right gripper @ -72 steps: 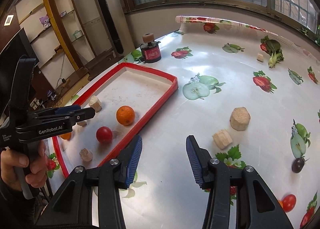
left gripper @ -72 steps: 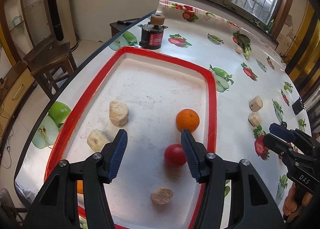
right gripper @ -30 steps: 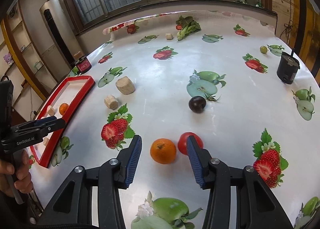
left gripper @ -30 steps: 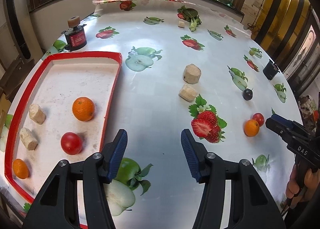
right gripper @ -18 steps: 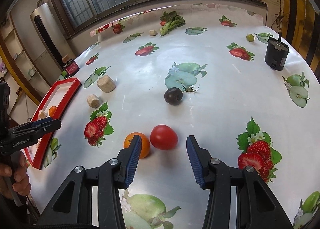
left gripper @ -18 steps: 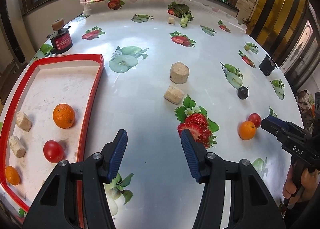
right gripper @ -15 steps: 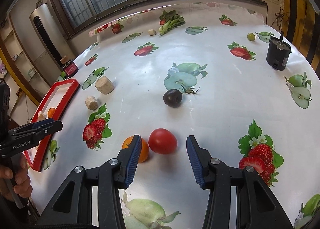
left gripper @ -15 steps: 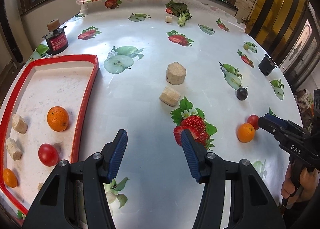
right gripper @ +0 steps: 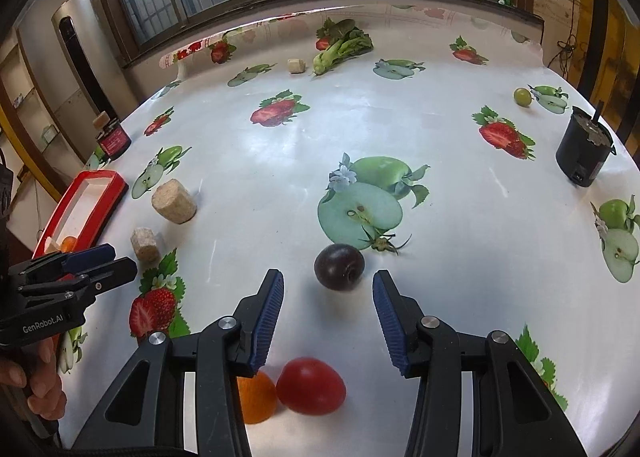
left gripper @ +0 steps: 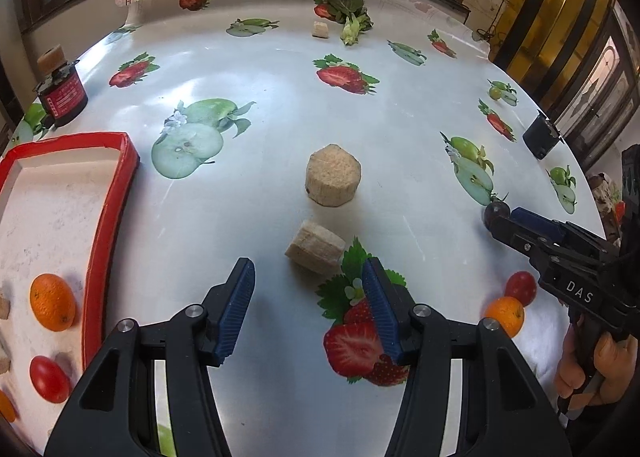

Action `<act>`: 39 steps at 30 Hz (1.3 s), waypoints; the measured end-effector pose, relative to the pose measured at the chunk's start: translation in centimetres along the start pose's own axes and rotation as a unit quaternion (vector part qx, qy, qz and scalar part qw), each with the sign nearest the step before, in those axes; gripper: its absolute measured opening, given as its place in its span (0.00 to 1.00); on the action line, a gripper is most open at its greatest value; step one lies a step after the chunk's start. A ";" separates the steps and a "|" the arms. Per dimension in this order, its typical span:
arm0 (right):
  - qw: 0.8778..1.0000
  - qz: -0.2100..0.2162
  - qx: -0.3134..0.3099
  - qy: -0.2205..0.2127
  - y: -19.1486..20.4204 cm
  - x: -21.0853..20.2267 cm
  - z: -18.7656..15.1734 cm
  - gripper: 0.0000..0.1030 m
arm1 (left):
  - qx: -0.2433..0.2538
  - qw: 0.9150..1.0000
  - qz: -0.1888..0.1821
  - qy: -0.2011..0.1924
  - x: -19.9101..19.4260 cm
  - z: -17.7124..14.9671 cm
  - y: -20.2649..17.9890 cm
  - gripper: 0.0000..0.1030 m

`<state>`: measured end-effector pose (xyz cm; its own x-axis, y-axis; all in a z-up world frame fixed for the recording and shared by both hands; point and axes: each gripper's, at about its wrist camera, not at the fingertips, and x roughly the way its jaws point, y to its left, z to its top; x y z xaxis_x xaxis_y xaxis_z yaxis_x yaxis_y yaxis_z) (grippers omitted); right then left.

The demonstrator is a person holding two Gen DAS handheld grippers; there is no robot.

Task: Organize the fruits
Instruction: 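Close left tool on the tan square block while right tool closes on the plum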

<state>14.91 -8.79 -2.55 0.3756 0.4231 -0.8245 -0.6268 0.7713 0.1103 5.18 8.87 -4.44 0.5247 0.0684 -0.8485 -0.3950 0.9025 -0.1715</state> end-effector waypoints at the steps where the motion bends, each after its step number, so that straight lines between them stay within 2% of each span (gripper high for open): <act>1: 1.000 0.001 0.000 0.001 0.0 0.4 0.2 0.47 | -0.001 1.000 -0.004 0.004 0.5 0.1 0.0 0.53; 4: 1.000 -0.002 0.001 0.010 0.0 1.6 0.4 0.47 | 0.010 1.000 -0.008 -0.004 1.0 0.4 -0.2 0.52; 5: 1.000 -0.001 0.002 0.012 0.0 2.0 0.4 0.47 | 0.015 1.000 -0.010 -0.008 1.1 0.5 -0.3 0.46; 6: 1.000 -0.004 -0.001 0.008 0.1 2.1 0.3 0.46 | 0.021 1.000 -0.013 -0.010 1.2 0.6 -0.5 0.34; 7: 1.000 -0.007 -0.004 0.004 0.3 2.1 0.3 0.46 | 0.026 1.000 -0.010 -0.012 1.2 0.6 -0.5 0.30; 8: 1.000 -0.009 -0.007 0.004 0.4 2.2 0.3 0.45 | 0.030 0.999 -0.010 -0.012 1.2 0.6 -0.6 0.30; 11: 1.000 -0.027 -0.016 0.000 0.5 2.1 0.2 0.29 | 0.034 0.999 -0.020 -0.015 0.9 0.3 -0.7 0.29; 12: 1.000 -0.027 -0.014 -0.001 0.3 1.9 0.2 0.28 | 0.034 0.999 -0.020 -0.017 0.8 0.1 -0.7 0.29; 14: 1.000 -0.009 -0.006 -0.002 0.1 1.5 0.2 0.27 | 0.028 0.999 -0.022 -0.016 0.5 -0.2 -0.6 0.29; 26: 0.999 0.014 -0.019 -0.028 2.5 -1.8 -0.2 0.27 | 0.006 0.999 -0.008 -0.042 -3.3 -1.6 1.3 0.30; 39: 0.997 0.048 -0.048 -0.035 7.4 -3.3 -0.2 0.27 | -0.020 0.997 0.016 -0.069 -7.0 -2.6 4.5 0.30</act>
<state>8.87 -4.60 0.86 0.3553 0.5271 -0.7720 -0.7233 0.6781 0.1301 -2.23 11.32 -0.60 0.6090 0.1575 -0.7774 -0.4414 0.8816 -0.1671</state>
